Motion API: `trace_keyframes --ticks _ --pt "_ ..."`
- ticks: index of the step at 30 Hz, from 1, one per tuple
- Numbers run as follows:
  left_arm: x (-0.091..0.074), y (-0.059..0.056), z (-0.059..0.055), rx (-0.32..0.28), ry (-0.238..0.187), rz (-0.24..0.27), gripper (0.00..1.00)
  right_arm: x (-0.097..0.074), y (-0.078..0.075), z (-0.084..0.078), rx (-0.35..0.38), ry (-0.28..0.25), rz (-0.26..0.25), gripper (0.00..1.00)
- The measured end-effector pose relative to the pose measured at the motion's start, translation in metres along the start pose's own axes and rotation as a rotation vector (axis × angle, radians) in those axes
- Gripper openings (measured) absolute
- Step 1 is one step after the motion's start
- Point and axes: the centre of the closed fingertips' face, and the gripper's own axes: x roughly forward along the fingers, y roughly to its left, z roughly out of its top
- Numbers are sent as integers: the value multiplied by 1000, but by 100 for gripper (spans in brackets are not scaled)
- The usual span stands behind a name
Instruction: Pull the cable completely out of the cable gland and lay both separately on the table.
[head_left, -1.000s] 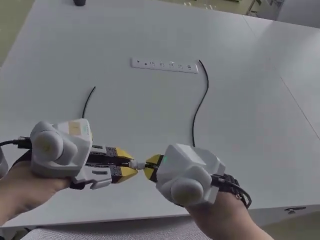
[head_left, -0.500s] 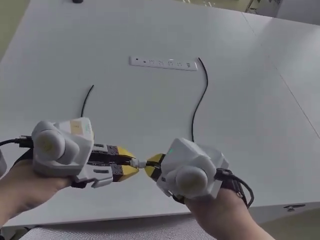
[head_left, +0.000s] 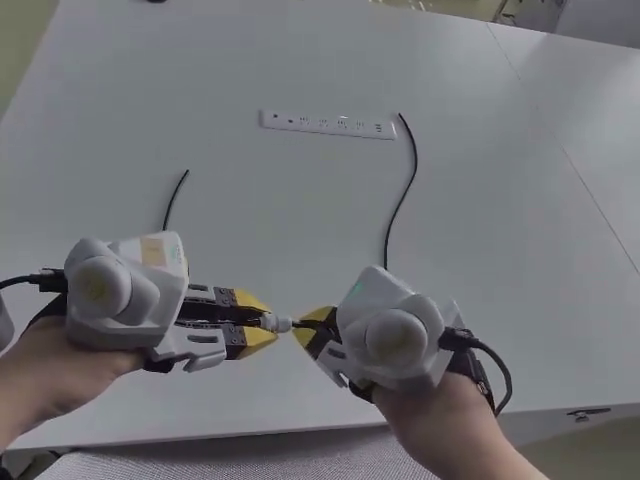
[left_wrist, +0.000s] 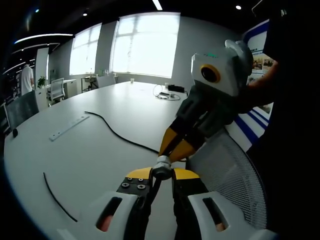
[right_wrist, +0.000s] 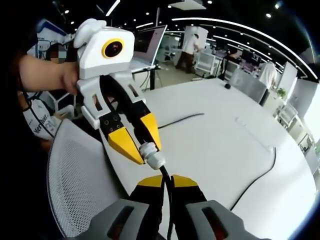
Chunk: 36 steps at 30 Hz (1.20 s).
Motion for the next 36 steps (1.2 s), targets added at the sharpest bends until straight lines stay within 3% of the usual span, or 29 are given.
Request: trace_keyframes --ticks 9,16,24,36 --pt "1 2 2 7 -7 11 15 0 -7 -6 71 2 -10 0" --pt "0 1 2 -1 -10 8 15 0 -18 -22 150 27 -26 0" --pt "1 0 2 -3 -11 6 15 1 -31 -44 301 58 -52 0" --pt "5 -2 4 10 -10 -4 15 5 -35 -62 425 87 -56 0"
